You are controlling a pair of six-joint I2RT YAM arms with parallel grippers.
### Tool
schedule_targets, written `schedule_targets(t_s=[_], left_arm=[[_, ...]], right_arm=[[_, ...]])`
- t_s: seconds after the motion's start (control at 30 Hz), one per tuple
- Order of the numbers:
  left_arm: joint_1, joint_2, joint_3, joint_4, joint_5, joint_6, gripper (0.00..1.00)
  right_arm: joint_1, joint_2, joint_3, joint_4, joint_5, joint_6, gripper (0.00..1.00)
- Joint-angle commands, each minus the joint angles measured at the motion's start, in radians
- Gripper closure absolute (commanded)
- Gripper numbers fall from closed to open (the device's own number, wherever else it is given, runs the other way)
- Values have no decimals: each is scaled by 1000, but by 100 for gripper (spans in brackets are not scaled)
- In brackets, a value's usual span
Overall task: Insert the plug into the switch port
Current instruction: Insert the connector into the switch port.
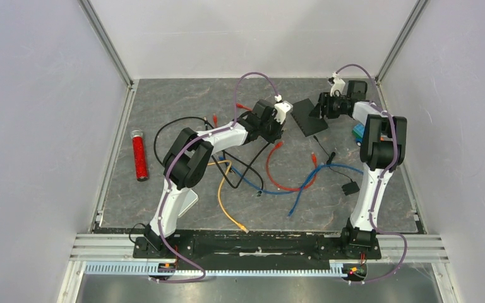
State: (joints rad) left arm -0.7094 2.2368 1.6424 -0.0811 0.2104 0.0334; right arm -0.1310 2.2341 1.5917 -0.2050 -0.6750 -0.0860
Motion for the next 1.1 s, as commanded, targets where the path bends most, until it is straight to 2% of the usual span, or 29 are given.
schedule_targets(t_s=[0.0,0.33,0.5,0.77,0.97,1.07], left_arm=[[-4,6,30,9,-6,5,98],[-10,12,31,-19,-14,1,98],[-17,47,93,-99,-46,-37,98],[-27,81,126,-168,-65,-64,98],[-40,84,126,-164,-66,-68,98],[-56,84,124,-167,-85,-68,98]], right_arm=[[50,12,44,1,-74,-79,43],[112,36,52,-18,-67,-127,44],[113,16,9,-16,-63,-107,45],[113,-30,-30,-4,-64,-113,39],[114,-28,-40,-1,-108,-93,49],[117,-39,-66,16,-132,-83,51]])
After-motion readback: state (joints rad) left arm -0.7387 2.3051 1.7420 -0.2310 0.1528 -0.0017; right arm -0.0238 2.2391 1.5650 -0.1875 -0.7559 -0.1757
